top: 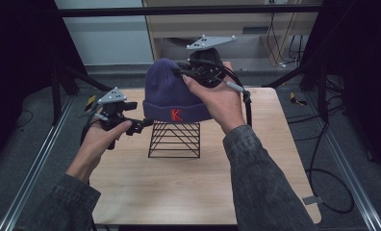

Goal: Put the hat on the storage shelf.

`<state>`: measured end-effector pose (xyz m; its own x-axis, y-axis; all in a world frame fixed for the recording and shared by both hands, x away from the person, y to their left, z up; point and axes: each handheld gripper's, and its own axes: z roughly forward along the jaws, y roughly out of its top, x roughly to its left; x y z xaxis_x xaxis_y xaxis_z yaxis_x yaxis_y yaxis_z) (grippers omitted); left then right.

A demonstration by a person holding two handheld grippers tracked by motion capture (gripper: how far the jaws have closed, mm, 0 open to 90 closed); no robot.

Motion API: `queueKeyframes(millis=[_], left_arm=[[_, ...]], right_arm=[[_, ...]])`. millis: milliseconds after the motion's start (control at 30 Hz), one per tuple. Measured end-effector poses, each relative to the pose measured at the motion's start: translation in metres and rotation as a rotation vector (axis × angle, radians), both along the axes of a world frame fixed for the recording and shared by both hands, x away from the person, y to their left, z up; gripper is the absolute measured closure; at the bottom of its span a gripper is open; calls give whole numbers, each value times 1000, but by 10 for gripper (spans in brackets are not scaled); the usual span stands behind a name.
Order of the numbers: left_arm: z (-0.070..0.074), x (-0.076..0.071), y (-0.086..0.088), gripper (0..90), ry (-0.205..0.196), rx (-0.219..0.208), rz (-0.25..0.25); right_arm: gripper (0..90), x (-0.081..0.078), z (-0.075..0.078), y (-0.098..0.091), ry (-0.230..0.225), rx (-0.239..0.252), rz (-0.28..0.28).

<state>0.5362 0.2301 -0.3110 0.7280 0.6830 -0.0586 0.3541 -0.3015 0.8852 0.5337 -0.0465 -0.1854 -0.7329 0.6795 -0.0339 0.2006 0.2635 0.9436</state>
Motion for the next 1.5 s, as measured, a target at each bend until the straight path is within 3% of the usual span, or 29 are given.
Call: queueKeyframes(millis=[333,433,733,867,1067,1133,1300,1367,1500], left_arm=[[-7,11,-4,58,12,-19,-23],[-8,11,-5,61,7,-5,-32],[-11,12,-10,96,36,-23,-79],[-14,15,-9,221,58,-60,-87],[-18,17,-9,497,48,-53,-59],[-18,16,-10,593,28,-38,-53],[-12,10,-10,705,-12,7,-34],[-10,9,-9,715,-18,26,-9],[-3,8,-4,726,-31,24,48]], right_arm=[[799,0,-4,5,7,3,17],[799,0,-4,7,7,7,22],[799,3,-6,13,13,7,25],[800,5,-6,14,14,3,31],[800,7,-6,14,15,-12,32],[800,7,-5,14,15,-12,30],[799,8,-4,14,10,-10,30],[799,9,-5,14,8,-10,31],[799,13,-9,11,13,-19,17]])
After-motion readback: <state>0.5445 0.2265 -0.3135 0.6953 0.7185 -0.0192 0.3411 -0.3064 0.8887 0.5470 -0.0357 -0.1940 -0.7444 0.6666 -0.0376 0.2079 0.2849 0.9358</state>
